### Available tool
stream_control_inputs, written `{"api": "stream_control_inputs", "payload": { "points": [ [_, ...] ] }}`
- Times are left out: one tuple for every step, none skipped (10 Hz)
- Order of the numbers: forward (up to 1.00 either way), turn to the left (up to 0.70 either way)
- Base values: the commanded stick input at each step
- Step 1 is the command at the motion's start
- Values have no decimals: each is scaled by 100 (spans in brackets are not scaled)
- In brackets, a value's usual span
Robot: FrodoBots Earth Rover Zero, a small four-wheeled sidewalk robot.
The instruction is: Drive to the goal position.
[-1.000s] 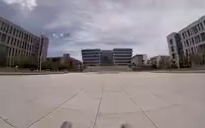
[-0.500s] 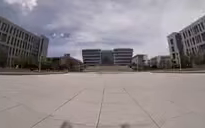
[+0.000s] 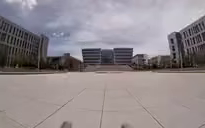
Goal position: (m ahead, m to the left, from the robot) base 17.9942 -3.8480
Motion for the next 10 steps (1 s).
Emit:
{"api": "stream_control_inputs", "payload": {
  "points": [
    [70,-26],
    [70,-21],
    [70,-7],
    [70,0],
    [70,0],
    [70,0],
    [70,0],
    [70,0],
    [70,0],
    [70,0]
  ]
}}
